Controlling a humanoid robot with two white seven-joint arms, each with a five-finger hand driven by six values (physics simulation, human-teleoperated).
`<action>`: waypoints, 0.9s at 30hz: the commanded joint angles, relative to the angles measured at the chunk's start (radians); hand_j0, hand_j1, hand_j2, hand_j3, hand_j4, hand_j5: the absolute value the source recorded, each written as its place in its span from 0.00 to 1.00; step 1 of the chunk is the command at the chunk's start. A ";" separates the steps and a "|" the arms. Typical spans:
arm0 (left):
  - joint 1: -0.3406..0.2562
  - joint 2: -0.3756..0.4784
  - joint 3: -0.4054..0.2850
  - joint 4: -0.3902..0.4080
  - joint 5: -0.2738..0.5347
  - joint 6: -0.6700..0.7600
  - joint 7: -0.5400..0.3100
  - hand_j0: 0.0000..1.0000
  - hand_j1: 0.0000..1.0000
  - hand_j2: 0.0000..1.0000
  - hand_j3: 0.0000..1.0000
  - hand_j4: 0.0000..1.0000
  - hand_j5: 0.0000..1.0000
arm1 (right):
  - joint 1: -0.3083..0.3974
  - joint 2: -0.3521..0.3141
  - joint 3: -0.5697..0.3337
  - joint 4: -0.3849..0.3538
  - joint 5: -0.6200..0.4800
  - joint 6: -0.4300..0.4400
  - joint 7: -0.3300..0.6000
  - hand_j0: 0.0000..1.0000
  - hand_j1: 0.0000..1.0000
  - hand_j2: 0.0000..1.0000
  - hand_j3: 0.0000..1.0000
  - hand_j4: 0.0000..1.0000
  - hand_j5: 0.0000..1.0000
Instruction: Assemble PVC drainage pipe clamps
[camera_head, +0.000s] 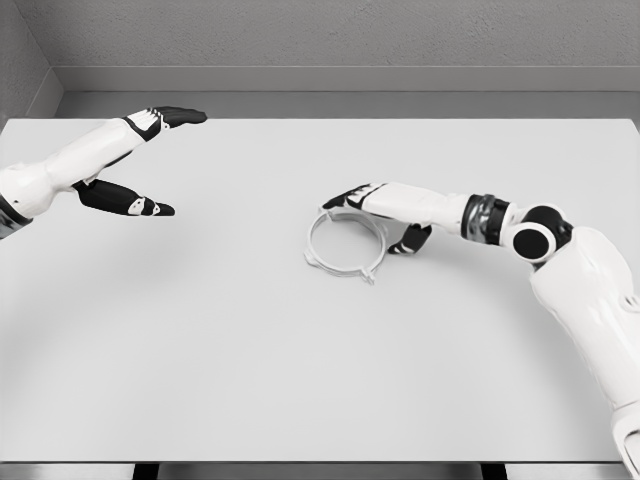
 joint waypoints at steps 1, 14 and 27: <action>-0.002 0.001 0.000 0.000 0.008 0.003 0.000 1.00 1.00 1.00 1.00 1.00 1.00 | 0.000 0.002 0.004 -0.001 -0.022 0.004 0.008 1.00 1.00 1.00 1.00 1.00 1.00; -0.002 0.001 0.000 0.000 0.009 0.003 0.000 1.00 1.00 1.00 1.00 1.00 1.00 | -0.021 0.011 0.001 0.022 -0.023 0.004 0.008 1.00 1.00 1.00 1.00 1.00 1.00; -0.002 0.001 0.000 0.000 0.008 0.003 0.000 1.00 1.00 1.00 1.00 1.00 1.00 | -0.040 -0.018 -0.097 0.047 -0.025 0.004 0.008 1.00 1.00 1.00 1.00 1.00 1.00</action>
